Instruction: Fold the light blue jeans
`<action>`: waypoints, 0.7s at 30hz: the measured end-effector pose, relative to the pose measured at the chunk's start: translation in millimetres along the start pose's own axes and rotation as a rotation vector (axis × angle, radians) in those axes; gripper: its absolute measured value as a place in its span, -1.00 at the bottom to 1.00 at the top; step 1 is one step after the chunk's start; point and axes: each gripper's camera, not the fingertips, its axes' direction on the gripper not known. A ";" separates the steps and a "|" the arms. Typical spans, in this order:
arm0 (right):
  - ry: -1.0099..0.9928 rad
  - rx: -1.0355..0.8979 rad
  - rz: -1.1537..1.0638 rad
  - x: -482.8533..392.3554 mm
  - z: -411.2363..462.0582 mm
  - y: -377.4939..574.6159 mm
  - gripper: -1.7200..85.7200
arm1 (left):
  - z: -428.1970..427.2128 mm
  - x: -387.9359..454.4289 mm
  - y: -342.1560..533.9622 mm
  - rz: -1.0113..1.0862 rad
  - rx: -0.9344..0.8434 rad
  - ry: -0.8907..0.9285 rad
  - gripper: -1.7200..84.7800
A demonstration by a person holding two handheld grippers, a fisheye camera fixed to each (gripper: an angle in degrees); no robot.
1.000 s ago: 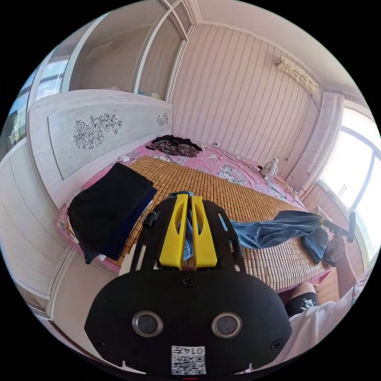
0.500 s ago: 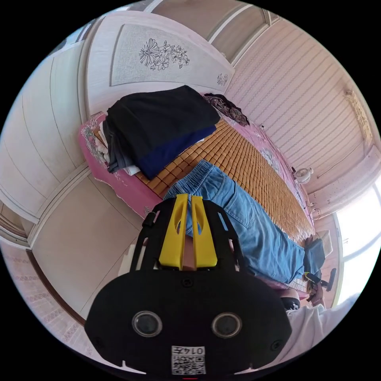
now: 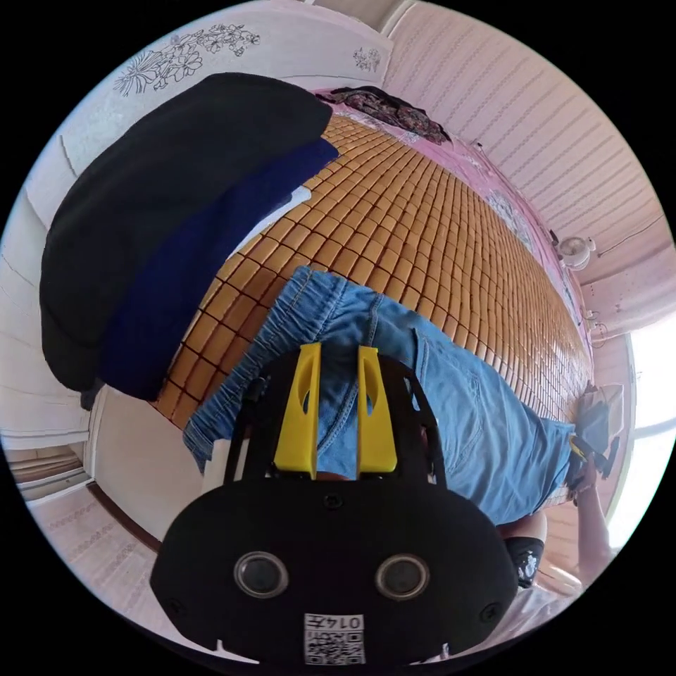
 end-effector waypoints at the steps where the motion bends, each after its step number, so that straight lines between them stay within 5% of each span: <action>1: 0.003 -0.033 0.045 7.0 10.6 -3.1 -0.77 | -0.4 2.7 -1.3 0.004 0.006 -0.018 -0.80; 13: -0.068 0.064 -0.006 25.7 8.8 -10.0 -0.96 | 5.0 28.4 -67.3 0.097 -0.036 -0.096 -0.98; 21: -0.254 0.237 -0.002 48.3 -44.8 -18.2 -0.96 | -69.2 12.0 -85.9 0.048 0.223 0.071 -0.98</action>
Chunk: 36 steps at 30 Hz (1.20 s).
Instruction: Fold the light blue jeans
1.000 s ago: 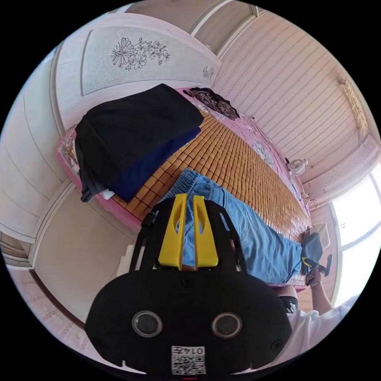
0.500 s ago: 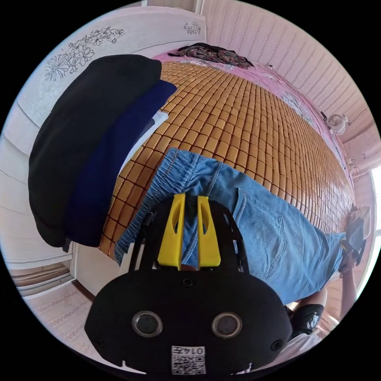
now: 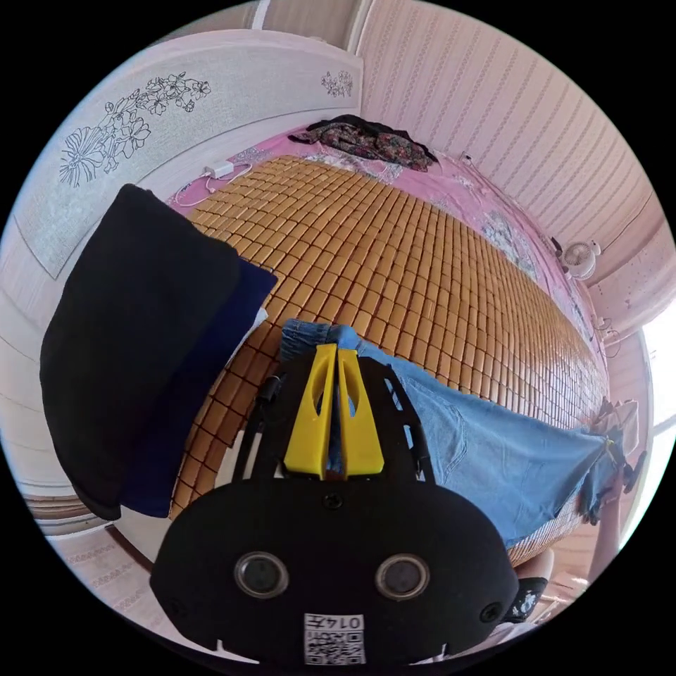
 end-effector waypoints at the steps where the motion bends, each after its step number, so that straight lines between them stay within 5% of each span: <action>1: -0.043 0.049 -0.006 0.8 -13.9 0.6 -0.96 | -9.2 -1.8 -1.1 -0.002 0.031 0.023 -0.98; 6: -0.181 0.299 -0.081 2.9 -93.0 41.2 -0.96 | -113.7 -48.2 30.4 -0.029 0.330 0.251 -0.98; 10: -0.254 0.427 -0.103 25.5 -155.2 125.8 -0.96 | -161.8 -105.8 101.4 -0.123 0.401 0.359 -0.98; 15: -0.162 0.243 -0.003 54.3 -158.1 220.8 -0.96 | -166.0 -180.7 226.0 -0.348 0.246 0.338 -0.98; 20: 0.070 -0.066 0.117 83.6 -113.6 252.5 -0.96 | -176.5 -230.5 282.0 -0.592 0.277 0.185 -0.98; 36: 0.076 -0.149 -0.404 -86.4 -0.4 79.6 -0.83 | -94.0 -114.4 77.3 0.006 -0.009 0.165 -0.82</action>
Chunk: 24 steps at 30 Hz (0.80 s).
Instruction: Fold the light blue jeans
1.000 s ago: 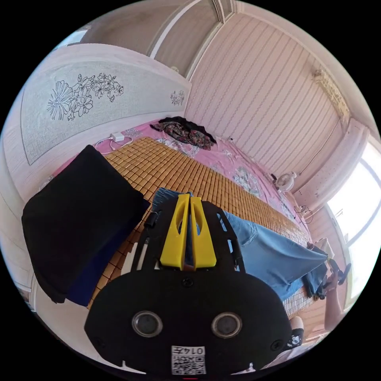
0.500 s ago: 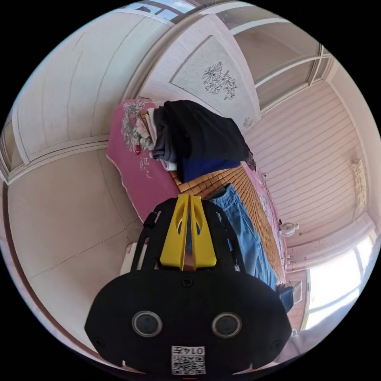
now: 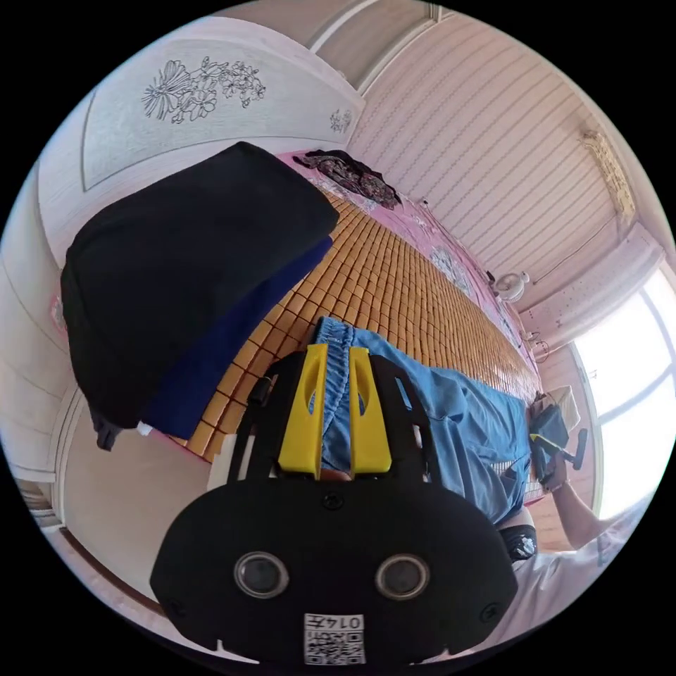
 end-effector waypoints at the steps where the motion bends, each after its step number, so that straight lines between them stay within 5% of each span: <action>1: -0.014 -0.007 -0.042 -13.0 7.1 -18.1 -0.82 | 5.9 4.6 -6.2 0.022 -0.012 -0.023 -0.81; 10: 0.022 -0.086 -0.448 -138.2 70.7 -128.2 -0.76 | 80.1 26.3 -37.4 0.100 -0.254 -0.182 -0.79; 12: 0.049 -0.110 -0.431 -146.1 86.7 -145.1 -0.76 | 72.9 28.3 -41.5 0.155 -0.278 -0.158 -0.95; 17: 0.074 -0.170 -0.306 -136.8 111.8 -171.1 -0.77 | 12.2 7.9 -26.7 0.073 -0.018 -0.019 -0.98; 24: 0.054 -0.147 -0.330 -135.0 108.6 -181.8 -0.86 | 28.3 -14.1 7.7 -0.027 -0.193 -0.077 -0.98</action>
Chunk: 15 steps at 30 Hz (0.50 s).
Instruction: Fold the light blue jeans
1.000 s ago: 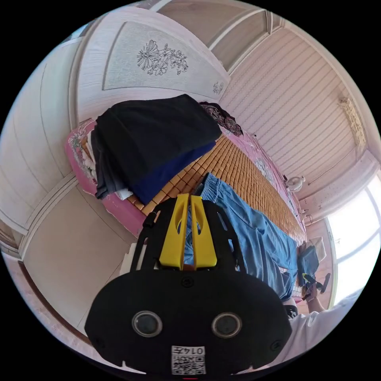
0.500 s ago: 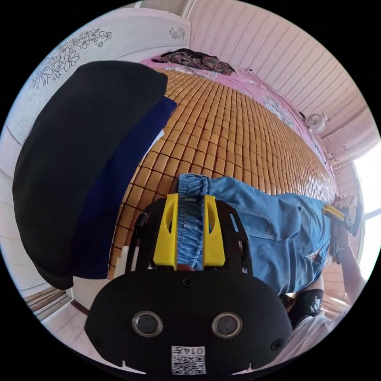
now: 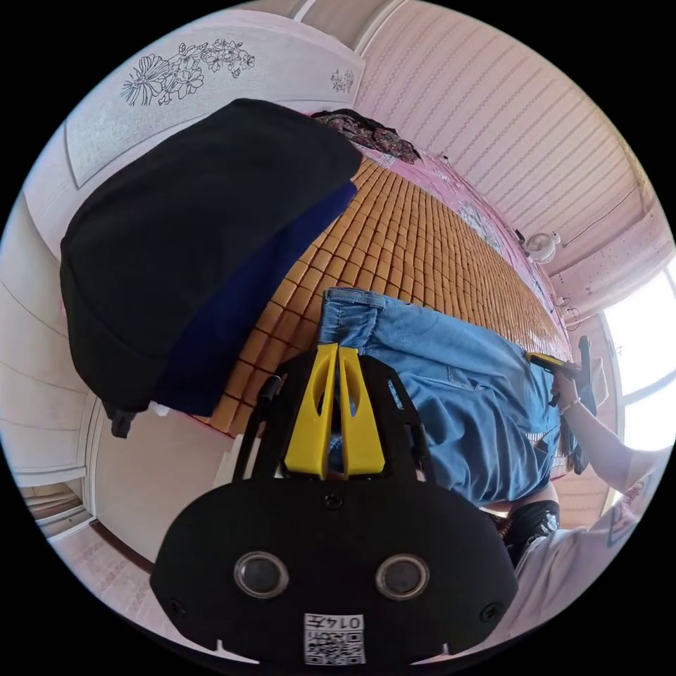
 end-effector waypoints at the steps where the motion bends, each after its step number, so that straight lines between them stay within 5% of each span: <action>1: -0.009 0.009 -0.014 -1.2 -1.7 -1.7 -0.90 | 4.0 -1.5 0.1 -0.007 -0.025 -0.003 -0.98; 9: -0.046 0.091 0.050 16.7 -20.2 8.9 -0.92 | -24.4 -8.8 -23.6 -0.067 0.054 0.092 -0.97; 15: -0.038 0.129 0.376 107.6 -42.5 55.8 -0.77 | -31.6 15.1 -60.1 0.016 0.088 0.066 -0.86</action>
